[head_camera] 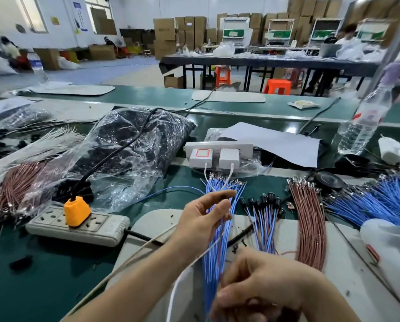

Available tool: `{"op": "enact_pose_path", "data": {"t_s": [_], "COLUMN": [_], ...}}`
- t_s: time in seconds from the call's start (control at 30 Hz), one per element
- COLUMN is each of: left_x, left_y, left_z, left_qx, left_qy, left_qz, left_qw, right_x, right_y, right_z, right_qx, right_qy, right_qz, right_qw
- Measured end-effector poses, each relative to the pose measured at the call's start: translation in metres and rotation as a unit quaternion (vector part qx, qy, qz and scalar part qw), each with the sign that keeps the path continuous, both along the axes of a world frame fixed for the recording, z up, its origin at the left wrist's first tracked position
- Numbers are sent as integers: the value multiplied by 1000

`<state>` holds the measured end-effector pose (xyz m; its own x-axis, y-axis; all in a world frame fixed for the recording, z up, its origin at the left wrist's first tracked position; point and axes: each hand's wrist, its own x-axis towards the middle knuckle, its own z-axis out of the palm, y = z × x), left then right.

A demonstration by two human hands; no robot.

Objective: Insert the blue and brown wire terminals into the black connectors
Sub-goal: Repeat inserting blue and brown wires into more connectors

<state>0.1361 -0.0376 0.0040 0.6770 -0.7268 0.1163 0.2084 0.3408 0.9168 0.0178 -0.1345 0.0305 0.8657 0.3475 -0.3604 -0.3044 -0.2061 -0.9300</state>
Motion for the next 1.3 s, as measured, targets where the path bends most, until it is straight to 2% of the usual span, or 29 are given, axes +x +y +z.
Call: {"op": "enact_pose_path", "data": {"t_s": [0.07, 0.13, 0.23, 0.33, 0.4, 0.5, 0.6, 0.8, 1.3], "left_x": [-5, -7, -12, -14, -12, -13, -14, -12, -9], "left_y": [2, 4, 4, 3, 4, 5, 6, 7, 6], "left_z": [0, -1, -5, -8, -8, -7, -5, -5, -7], "left_qx": [24, 11, -4, 1, -6, -12, -13, -22, 7], "left_qy": [-155, -264, -339, -382, -393, -384, -362, -392, -386], "left_qz": [42, 71, 87, 109, 123, 132, 134, 131, 131], "left_qw": [987, 962, 937, 918, 911, 914, 922, 910, 913], "right_x": [0, 4, 10, 14, 15, 16, 16, 18, 17], "right_y": [0, 0, -1, -4, -3, 0, 2, 3, 3], "right_z": [-1, -6, -15, -22, -24, -27, -28, -30, -29], "right_qx": [10, 33, 68, 27, -13, -17, -30, -62, -58], "right_qy": [-3, -46, -161, -262, -305, -329, -343, -361, -356], "right_qz": [-75, -221, -378, -428, -451, -477, -468, -466, -465], "right_qw": [997, 974, 909, 865, 839, 815, 814, 805, 809]}}
